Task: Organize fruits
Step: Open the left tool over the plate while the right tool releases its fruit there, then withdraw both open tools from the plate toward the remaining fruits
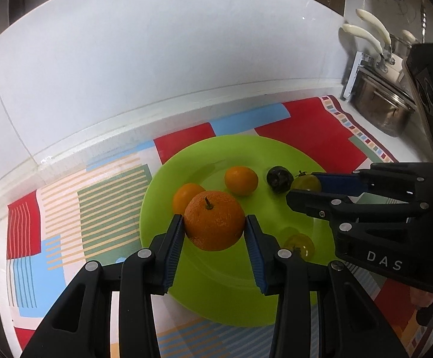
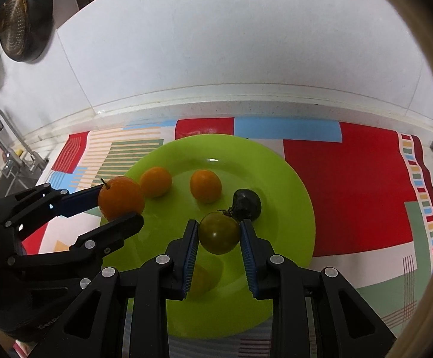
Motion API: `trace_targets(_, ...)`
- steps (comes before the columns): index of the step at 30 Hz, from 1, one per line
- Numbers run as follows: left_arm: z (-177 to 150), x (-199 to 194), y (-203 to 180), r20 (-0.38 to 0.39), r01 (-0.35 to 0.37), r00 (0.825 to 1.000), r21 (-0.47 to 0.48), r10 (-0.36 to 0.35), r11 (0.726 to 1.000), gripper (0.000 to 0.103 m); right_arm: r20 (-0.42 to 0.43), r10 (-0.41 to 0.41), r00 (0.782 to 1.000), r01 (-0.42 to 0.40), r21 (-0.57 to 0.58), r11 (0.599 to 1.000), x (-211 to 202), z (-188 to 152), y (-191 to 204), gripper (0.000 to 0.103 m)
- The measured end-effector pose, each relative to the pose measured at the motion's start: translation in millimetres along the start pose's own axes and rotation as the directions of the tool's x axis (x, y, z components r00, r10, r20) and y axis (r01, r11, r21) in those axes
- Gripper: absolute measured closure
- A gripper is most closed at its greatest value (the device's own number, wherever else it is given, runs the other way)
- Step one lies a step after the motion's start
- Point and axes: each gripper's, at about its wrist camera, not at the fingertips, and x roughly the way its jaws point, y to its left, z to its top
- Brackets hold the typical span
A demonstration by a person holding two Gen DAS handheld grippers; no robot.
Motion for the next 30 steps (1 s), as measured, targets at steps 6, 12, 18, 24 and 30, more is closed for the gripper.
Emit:
trace_targets(6, -3, -4, 1, -0.013, 0.002, 1.0, -0.013, -0.002, 1.0, 0.061, 0.0, 0.004, 1.0, -0.004, 0.014, 1.0, -1, 0, -1, 0.064)
trace_targets(12, -4, -29, -1, 0.05, -0.044, 0.998, 0.004, 0.044, 0.999, 0.04, 0.022, -0.005, 1.0, 0.005, 0.026, 1.0, -19, -5, 0, 0.063)
trace_targets(18, -6, -59, -5, 0.095, -0.059, 0.994, 0.002, 0.059, 0.998, 0.037, 0.065, -0.027, 0.998, 0.024, 0.039, 0.999, -49, -14, 1, 0.063)
trace_targets(24, -11, -91, -14, 0.142, -0.073, 0.987, 0.003, 0.072, 0.997, 0.03, 0.114, -0.042, 0.993, 0.036, 0.049, 0.998, -83, -24, 5, 0.063)
trace_targets(30, -19, -122, -24, 0.188, -0.099, 0.977, 0.003, 0.097, 0.995, 0.02, 0.161, -0.051, 0.986, 0.041, 0.062, 0.997, -114, -36, 11, 0.054)
